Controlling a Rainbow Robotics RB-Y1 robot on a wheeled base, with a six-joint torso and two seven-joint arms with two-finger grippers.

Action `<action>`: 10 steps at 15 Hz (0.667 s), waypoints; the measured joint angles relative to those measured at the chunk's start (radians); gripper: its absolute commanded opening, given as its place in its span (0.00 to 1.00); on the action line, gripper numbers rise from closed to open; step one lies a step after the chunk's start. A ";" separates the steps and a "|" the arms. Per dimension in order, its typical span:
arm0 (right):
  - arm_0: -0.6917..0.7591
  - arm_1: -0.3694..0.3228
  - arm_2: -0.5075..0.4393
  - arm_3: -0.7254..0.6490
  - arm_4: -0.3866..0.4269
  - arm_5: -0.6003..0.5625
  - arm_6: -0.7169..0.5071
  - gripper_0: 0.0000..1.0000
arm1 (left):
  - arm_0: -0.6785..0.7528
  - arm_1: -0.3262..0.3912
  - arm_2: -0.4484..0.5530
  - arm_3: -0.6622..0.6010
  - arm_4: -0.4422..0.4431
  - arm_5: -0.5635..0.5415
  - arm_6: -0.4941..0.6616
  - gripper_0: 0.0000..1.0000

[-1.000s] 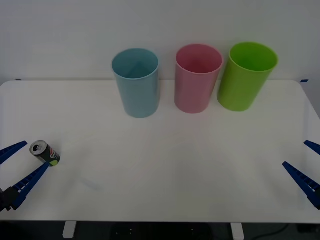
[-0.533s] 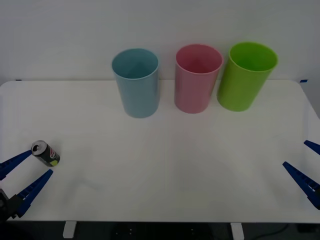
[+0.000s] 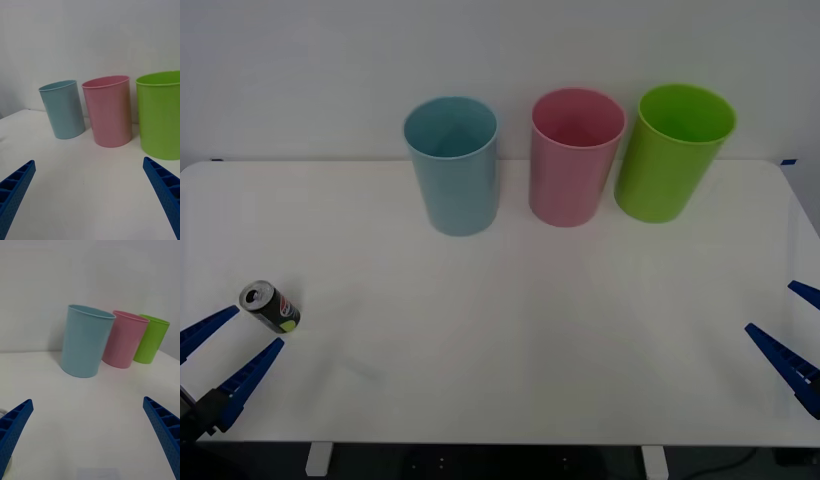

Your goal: Grasp the object on the table and drop it into the matching bin: aluminum can to the light blue bin, PET bottle to the pink bin.

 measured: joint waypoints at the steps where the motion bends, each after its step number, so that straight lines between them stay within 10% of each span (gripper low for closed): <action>1: 0.000 0.000 0.000 0.000 0.000 0.000 0.000 1.00 | 0.002 0.000 0.002 0.000 -0.006 0.008 -0.006 1.00; 10: 0.000 0.000 0.000 0.000 0.000 0.000 0.000 1.00 | 0.043 0.000 0.031 0.000 -0.127 0.158 -0.046 1.00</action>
